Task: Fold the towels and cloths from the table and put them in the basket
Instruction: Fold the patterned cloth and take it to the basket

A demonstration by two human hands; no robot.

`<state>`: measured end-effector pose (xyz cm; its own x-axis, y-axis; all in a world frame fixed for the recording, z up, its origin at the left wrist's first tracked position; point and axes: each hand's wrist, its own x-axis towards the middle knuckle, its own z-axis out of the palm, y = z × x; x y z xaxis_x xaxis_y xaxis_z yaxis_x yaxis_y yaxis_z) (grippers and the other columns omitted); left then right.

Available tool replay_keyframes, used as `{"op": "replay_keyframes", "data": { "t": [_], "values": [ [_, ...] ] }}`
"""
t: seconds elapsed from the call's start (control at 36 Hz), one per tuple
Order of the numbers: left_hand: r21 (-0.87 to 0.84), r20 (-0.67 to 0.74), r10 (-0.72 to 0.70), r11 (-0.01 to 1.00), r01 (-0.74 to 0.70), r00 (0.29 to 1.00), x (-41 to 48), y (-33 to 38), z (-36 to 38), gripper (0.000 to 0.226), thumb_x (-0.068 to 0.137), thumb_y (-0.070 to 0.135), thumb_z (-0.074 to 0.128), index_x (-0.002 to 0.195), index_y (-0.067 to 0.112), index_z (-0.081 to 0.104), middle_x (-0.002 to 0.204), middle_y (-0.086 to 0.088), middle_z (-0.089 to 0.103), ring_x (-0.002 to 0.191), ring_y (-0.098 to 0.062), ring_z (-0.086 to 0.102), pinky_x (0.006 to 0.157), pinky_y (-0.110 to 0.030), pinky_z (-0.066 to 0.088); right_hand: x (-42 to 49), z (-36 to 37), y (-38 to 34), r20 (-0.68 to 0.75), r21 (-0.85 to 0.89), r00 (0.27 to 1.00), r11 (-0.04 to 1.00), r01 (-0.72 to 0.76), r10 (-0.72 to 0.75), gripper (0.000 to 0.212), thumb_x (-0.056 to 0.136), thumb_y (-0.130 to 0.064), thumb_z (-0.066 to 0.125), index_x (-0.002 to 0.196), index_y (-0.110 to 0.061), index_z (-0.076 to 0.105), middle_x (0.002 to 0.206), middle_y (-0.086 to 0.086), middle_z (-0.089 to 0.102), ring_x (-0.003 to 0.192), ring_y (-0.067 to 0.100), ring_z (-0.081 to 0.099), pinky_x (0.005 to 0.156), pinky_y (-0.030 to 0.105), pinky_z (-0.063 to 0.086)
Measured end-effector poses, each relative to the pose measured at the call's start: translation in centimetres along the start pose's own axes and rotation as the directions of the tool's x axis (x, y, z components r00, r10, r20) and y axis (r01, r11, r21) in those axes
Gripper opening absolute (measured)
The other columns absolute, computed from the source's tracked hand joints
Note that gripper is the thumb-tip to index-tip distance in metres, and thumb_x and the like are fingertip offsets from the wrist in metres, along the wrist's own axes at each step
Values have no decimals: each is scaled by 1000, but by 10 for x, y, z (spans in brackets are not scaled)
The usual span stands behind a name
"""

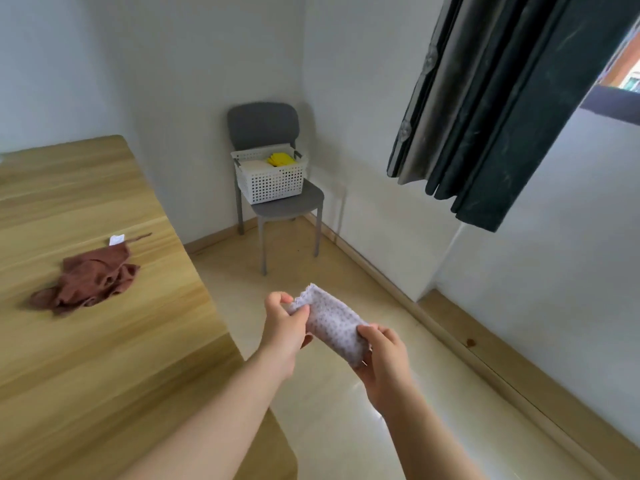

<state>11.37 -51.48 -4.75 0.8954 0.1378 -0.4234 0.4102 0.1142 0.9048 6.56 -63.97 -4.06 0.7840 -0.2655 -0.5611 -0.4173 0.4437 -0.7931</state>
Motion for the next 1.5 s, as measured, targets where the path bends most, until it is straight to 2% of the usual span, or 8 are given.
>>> {"op": "replay_keyframes", "data": {
  "t": [0.22,0.33,0.42,0.78,0.94,1.28,1.42,1.5],
  "values": [
    [-21,292,-117,991,128,949,14,19,133,20,89,4,57,88,23,51,98,-2,59,83,-19,58,65,-28,48,62,-72,-81,13,-69,1000,998,13,-12,23,91,-2,53,75,-11,39,80,11,53,69,22,60,55,27,50],
    [-80,229,-110,988,132,967,43,29,162,43,82,-9,60,114,20,54,115,-10,57,99,-26,59,70,-32,50,96,-76,-103,44,-95,999,995,9,-5,17,90,-5,55,82,-11,42,86,10,56,70,21,59,61,28,50],
    [-101,207,-82,989,105,975,73,41,175,57,81,-13,59,129,15,48,122,-8,55,109,-27,56,76,-33,49,125,-70,-117,56,-92,998,996,3,2,19,91,-6,55,106,-15,46,99,15,61,71,21,60,64,29,50],
    [-131,110,-5,991,20,994,277,124,205,65,78,-9,66,131,23,48,135,-2,50,114,-20,53,94,-41,48,302,36,-224,177,-299,984,953,44,10,31,93,-4,42,120,-19,49,87,7,65,61,18,59,65,27,48],
    [-74,63,6,997,-2,998,356,176,200,69,77,-7,68,132,26,45,134,2,51,113,-20,55,78,-36,53,376,98,-259,249,-316,968,947,52,30,30,93,-3,41,117,-18,52,78,8,66,57,18,57,64,29,43],
    [-165,-125,-22,986,1,992,520,234,181,66,77,-12,66,130,22,46,128,-8,52,114,-29,55,82,-46,54,533,220,-307,403,-447,905,892,65,136,14,95,-14,48,106,-18,55,80,4,62,61,14,55,57,23,41],
    [-134,-199,-18,991,-9,980,588,261,177,59,78,-7,68,121,26,46,132,-12,47,117,-32,53,83,-47,53,601,264,-337,431,-494,887,866,75,169,14,95,-7,46,98,-18,54,67,6,57,51,16,49,47,21,34],
    [-124,-235,-26,992,-4,972,622,276,173,59,80,-7,65,124,25,43,131,-9,49,112,-29,56,65,-33,57,642,291,-350,434,-539,879,839,78,197,16,95,-4,45,94,-19,52,69,7,60,49,17,50,42,20,33]
  ]
}}
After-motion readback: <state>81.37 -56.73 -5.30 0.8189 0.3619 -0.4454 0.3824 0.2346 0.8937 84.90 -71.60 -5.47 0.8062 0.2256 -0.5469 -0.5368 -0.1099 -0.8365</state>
